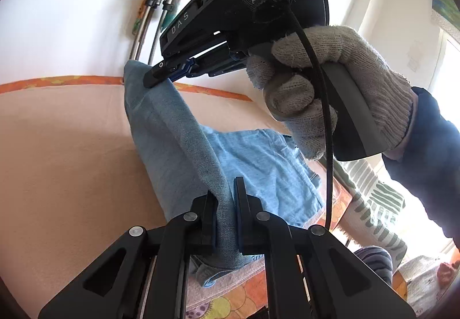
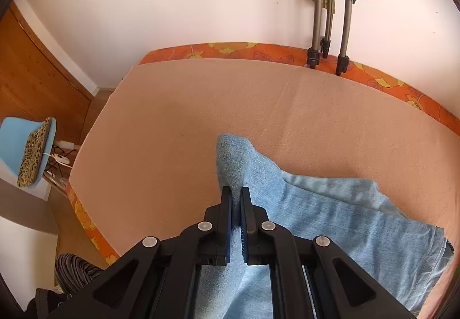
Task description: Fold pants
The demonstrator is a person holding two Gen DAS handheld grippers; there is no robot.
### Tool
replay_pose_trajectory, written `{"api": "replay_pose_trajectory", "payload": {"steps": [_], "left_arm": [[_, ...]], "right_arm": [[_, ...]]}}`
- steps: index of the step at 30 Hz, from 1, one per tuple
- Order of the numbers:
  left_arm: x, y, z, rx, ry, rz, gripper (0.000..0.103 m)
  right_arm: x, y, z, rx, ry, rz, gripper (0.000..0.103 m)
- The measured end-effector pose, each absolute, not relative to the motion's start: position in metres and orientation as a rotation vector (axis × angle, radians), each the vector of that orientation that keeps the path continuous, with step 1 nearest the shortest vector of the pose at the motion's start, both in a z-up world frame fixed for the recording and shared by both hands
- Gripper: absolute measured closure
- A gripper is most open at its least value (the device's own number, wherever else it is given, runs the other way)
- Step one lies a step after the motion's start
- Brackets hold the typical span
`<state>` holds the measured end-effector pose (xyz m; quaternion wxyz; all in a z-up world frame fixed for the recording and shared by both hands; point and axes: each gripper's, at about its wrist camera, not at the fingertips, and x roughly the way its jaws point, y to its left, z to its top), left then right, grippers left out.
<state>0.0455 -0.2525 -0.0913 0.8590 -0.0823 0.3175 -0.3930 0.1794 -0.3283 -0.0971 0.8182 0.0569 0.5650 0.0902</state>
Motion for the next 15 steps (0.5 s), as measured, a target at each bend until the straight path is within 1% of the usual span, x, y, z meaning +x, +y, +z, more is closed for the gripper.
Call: {"api": "replay_pose_trajectory", "payload": {"steps": [8, 15], "left_arm": [[0.046, -0.327, -0.076, -0.145, 0.669, -0.988, 0.095], [0.046, -0.398, -0.073, -0.123, 0.706, -1.118, 0.095]], "right_arm": [[0.134, -0.442, -0.066, 0.277, 1.08, 0.099, 0.101], [0.089, -0.535, -0.059, 0.375, 1.011, 0.007, 0.101]]}}
